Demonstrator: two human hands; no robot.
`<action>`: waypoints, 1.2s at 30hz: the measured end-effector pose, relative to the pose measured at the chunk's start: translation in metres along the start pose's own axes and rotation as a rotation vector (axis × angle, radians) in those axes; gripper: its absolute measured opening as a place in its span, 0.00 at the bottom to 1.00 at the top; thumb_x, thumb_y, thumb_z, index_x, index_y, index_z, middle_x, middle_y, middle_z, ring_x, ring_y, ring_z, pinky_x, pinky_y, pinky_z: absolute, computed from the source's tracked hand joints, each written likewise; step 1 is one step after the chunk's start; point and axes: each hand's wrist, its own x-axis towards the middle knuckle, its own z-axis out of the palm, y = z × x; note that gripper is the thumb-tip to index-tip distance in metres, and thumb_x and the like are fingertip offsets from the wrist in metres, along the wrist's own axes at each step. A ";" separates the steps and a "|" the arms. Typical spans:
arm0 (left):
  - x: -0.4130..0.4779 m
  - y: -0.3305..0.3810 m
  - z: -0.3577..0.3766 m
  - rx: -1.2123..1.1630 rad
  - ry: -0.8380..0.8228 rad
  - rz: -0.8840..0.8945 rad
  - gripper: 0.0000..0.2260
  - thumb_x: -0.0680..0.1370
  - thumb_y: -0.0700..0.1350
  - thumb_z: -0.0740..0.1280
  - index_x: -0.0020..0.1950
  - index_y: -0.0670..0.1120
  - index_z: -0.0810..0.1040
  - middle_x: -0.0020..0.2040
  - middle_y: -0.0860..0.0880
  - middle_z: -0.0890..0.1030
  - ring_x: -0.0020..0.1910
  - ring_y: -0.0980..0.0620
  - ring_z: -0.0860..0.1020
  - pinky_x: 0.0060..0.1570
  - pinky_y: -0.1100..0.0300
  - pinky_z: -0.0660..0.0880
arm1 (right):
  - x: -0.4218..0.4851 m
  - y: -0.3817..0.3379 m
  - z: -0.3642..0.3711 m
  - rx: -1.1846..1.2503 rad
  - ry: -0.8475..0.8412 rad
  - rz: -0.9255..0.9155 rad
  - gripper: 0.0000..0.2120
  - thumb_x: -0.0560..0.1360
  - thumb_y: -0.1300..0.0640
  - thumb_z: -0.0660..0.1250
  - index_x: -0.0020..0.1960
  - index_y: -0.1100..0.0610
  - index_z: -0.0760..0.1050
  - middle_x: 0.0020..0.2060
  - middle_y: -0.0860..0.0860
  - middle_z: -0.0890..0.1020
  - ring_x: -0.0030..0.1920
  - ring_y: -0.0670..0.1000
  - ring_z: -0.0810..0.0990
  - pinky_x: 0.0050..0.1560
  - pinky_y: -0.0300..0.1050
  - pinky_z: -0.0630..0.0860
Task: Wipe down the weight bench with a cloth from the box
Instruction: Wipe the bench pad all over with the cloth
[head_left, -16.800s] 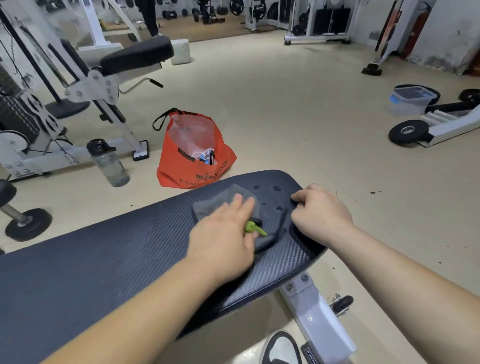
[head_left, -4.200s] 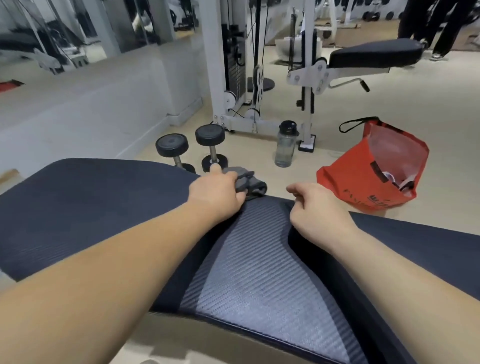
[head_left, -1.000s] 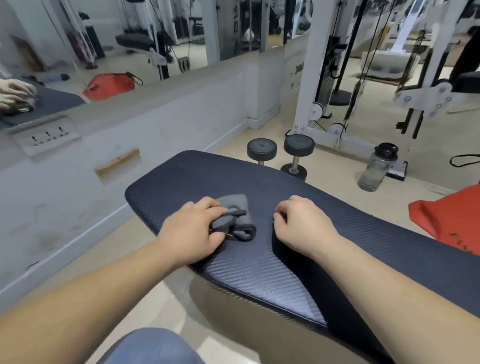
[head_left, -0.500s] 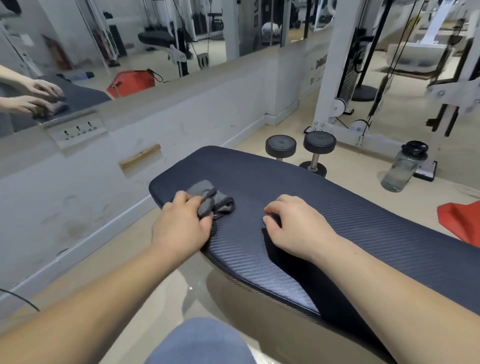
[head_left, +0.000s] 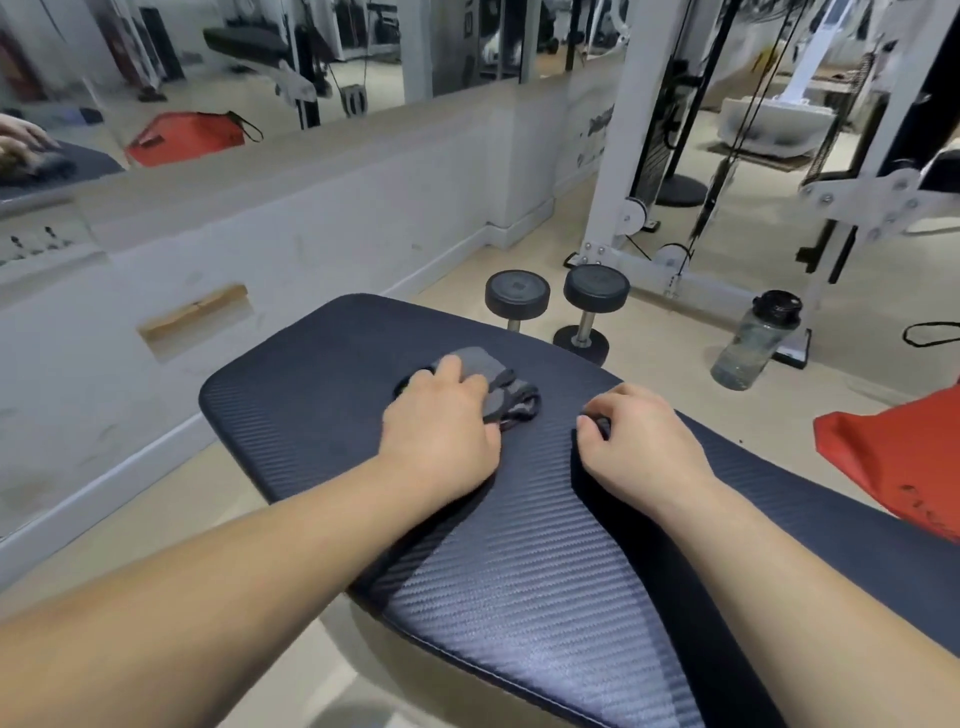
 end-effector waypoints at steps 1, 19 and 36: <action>0.007 0.014 0.005 -0.046 -0.006 0.143 0.17 0.78 0.55 0.62 0.65 0.52 0.75 0.65 0.50 0.71 0.61 0.44 0.72 0.52 0.48 0.78 | 0.003 0.002 0.000 0.008 0.020 0.016 0.13 0.80 0.48 0.61 0.46 0.52 0.80 0.51 0.49 0.78 0.59 0.54 0.76 0.53 0.53 0.78; 0.045 0.098 0.021 -0.284 -0.168 0.625 0.19 0.75 0.54 0.66 0.66 0.57 0.74 0.63 0.60 0.75 0.58 0.49 0.72 0.51 0.50 0.77 | 0.004 0.034 -0.032 0.192 0.206 0.112 0.20 0.81 0.57 0.56 0.70 0.54 0.76 0.67 0.55 0.79 0.69 0.57 0.75 0.69 0.57 0.73; 0.018 -0.087 -0.010 -0.208 -0.155 0.577 0.24 0.75 0.53 0.64 0.71 0.65 0.72 0.73 0.68 0.70 0.59 0.54 0.74 0.60 0.57 0.75 | 0.004 -0.032 0.013 0.087 0.086 -0.175 0.14 0.81 0.51 0.61 0.62 0.50 0.80 0.60 0.45 0.80 0.65 0.50 0.76 0.61 0.51 0.77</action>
